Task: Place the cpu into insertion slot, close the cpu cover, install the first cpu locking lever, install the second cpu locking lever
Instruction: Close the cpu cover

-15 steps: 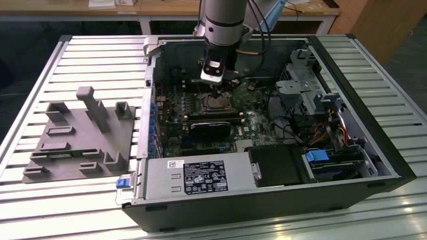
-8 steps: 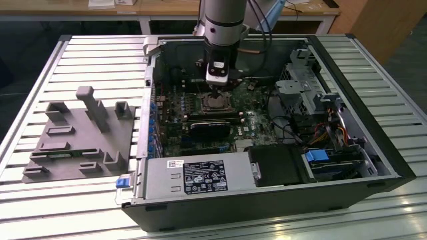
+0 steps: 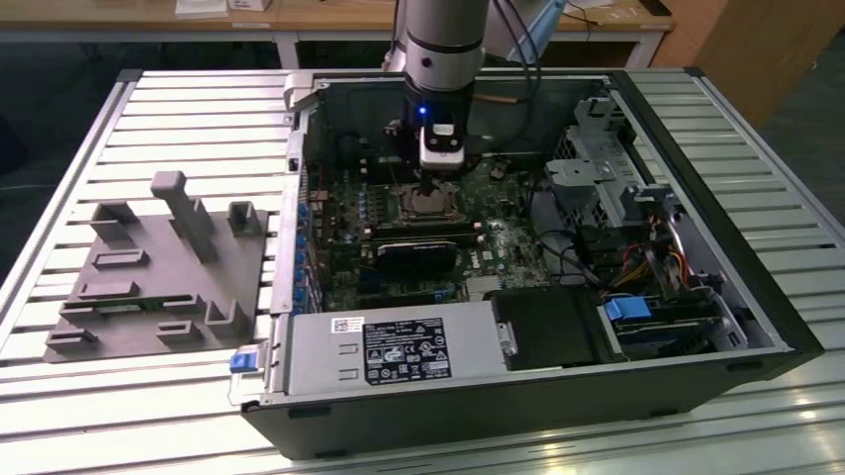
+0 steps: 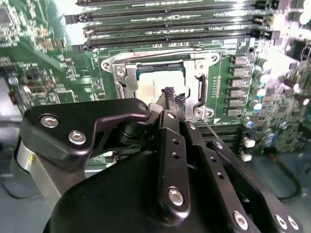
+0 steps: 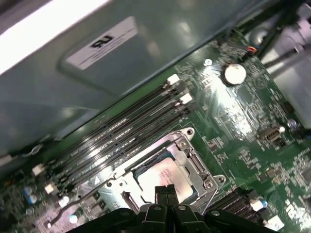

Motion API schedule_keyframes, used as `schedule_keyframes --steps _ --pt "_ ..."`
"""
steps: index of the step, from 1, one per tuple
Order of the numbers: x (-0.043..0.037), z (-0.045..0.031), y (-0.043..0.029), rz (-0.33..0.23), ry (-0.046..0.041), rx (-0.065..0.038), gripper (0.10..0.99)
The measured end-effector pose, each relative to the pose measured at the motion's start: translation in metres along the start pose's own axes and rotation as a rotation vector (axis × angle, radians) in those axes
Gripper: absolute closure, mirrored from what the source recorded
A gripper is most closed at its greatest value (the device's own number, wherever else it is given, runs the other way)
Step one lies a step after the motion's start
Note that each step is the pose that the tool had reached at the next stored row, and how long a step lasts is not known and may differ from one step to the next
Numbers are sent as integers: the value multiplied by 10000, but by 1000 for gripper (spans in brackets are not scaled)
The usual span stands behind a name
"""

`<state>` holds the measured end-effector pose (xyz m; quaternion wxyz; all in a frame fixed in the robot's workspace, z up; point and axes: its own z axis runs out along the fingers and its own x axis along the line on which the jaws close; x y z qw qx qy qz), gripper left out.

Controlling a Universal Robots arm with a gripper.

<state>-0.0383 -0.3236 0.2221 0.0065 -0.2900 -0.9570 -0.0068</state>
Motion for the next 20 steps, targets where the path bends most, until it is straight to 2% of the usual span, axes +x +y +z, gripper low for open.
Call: schedule_keyframes --steps 10,12,17,20 --pt "0 0 0 -1782 6 22 984" --pt "0 1 0 -2026 -40 -3 984" --pt "0 1 0 -2552 -250 -111 984" --pt "0 1 0 -3034 -264 -118 984"
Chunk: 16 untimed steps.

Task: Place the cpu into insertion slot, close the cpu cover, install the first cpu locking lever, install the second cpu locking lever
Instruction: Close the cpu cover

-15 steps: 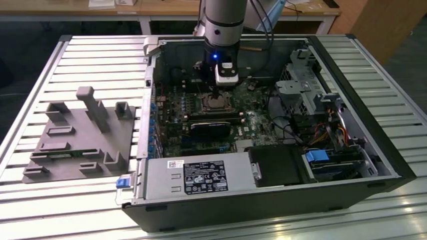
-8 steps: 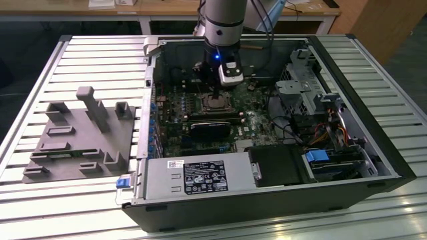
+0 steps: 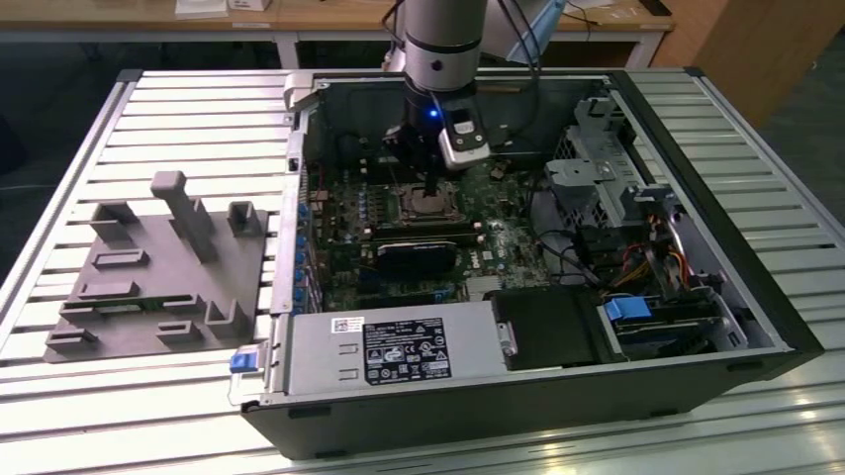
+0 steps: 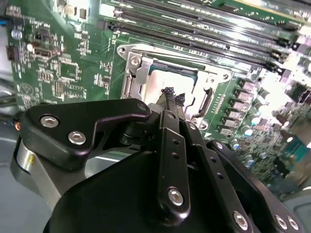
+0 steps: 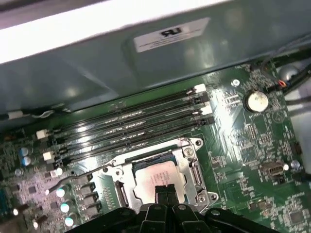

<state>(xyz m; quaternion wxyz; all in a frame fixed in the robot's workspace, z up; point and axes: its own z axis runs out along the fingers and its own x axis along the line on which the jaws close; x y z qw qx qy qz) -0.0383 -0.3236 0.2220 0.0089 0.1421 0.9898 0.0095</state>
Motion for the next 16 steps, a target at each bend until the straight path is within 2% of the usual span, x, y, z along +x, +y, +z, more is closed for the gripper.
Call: schedule_keyframes --steps 5,11,16 --pt "0 -1 0 -711 10 -14 984" --pt "0 -57 1 -732 0 -17 984" --pt "-1 -135 2 -732 0 -17 984"
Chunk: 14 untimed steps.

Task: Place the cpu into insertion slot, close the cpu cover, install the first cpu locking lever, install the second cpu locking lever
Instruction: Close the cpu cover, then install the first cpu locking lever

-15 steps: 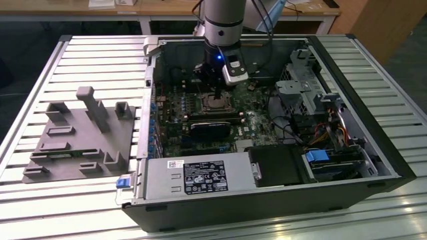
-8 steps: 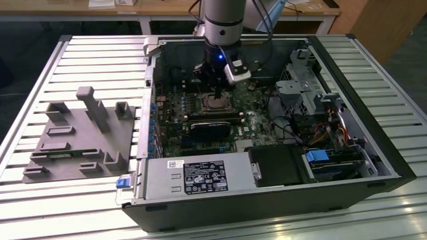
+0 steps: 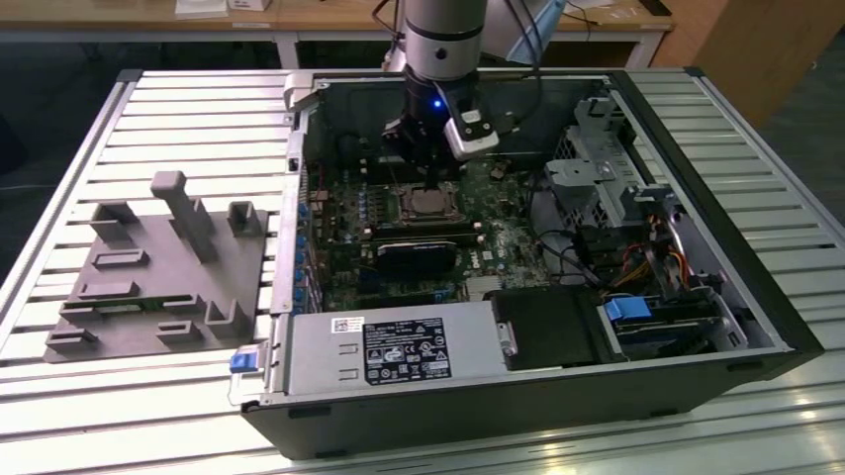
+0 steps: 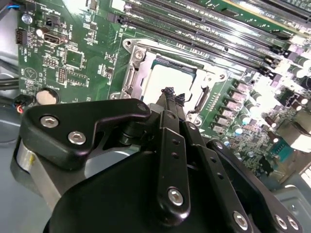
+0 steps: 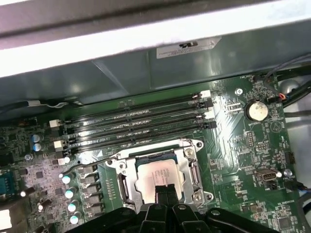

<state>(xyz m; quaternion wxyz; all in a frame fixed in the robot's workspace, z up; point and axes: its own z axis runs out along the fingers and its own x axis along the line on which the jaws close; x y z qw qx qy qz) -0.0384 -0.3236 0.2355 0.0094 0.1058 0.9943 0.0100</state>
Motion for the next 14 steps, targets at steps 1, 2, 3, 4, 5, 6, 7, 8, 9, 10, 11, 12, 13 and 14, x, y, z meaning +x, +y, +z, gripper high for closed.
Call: schedule_keyframes --steps 1,2,3,4,5,6,7,8,9,10,11,12,13,14 --pt "0 -17 0 0 0 1 984" --pt "-1 -31 1 -1 -1 1 984" --pt "-1 -42 1 -1 -2 0 984" --pt "-1 -48 1 -1 -3 0 984" --pt "-1 -48 1 -1 -3 -1 984" --pt "-1 -52 1 -1 -3 0 984" --pt "-1 -54 1 -1 -3 -1 984" --pt "-1 -55 1 -1 -3 -1 984" --pt "-1 -55 1 -1 -3 -1 984" --pt "-1 -55 1 0 -3 -1 984" --pt "-1 -55 1 0 -3 0 984" --pt "-1 -56 1 -1 -3 -1 984" --pt "-1 -56 1 -1 -3 -1 984" --pt "-1 -56 1 0 -3 -1 984"
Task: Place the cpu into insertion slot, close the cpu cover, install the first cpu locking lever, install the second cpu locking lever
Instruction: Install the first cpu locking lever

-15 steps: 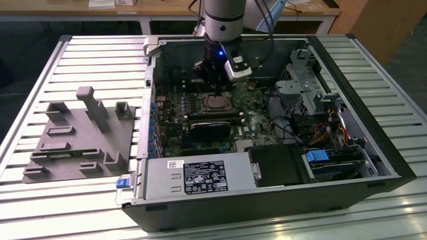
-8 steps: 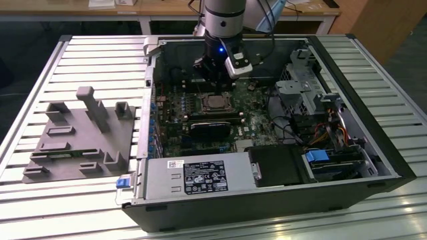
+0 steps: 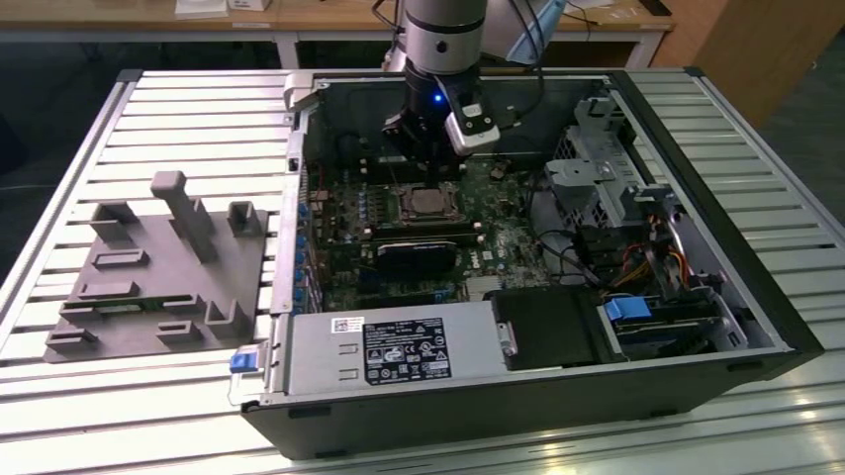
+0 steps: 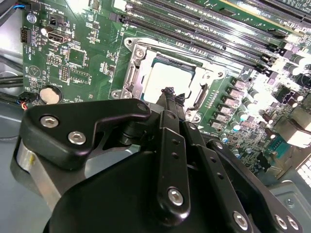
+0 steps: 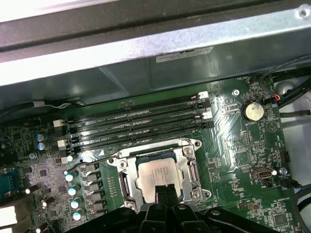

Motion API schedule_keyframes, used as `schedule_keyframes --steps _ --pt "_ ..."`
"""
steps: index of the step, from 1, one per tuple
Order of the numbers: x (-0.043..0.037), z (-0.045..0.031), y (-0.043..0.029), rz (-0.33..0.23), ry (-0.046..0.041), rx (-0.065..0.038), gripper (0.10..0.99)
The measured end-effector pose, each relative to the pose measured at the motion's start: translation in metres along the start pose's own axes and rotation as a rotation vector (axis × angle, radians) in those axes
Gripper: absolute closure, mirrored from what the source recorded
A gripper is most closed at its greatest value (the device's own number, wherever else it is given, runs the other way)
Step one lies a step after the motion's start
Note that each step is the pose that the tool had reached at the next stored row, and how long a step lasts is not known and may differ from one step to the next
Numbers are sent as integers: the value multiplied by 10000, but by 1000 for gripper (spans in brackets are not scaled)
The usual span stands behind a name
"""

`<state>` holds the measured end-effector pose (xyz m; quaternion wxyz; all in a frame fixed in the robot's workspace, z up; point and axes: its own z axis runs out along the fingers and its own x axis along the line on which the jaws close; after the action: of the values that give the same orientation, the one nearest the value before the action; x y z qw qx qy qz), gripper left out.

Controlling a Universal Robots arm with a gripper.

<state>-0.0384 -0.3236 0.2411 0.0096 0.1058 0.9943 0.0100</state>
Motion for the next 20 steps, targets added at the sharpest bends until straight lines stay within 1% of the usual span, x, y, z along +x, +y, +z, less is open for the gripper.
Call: schedule_keyframes --steps 4,7,11,20 --pt "13 -2 -3 0 0 2 984" --pt "62 -3 -14 -1 -8 0 984" --pt "184 -5 -40 -1 -52 -11 984" --pt "505 -11 -109 -4 -197 -42 984"
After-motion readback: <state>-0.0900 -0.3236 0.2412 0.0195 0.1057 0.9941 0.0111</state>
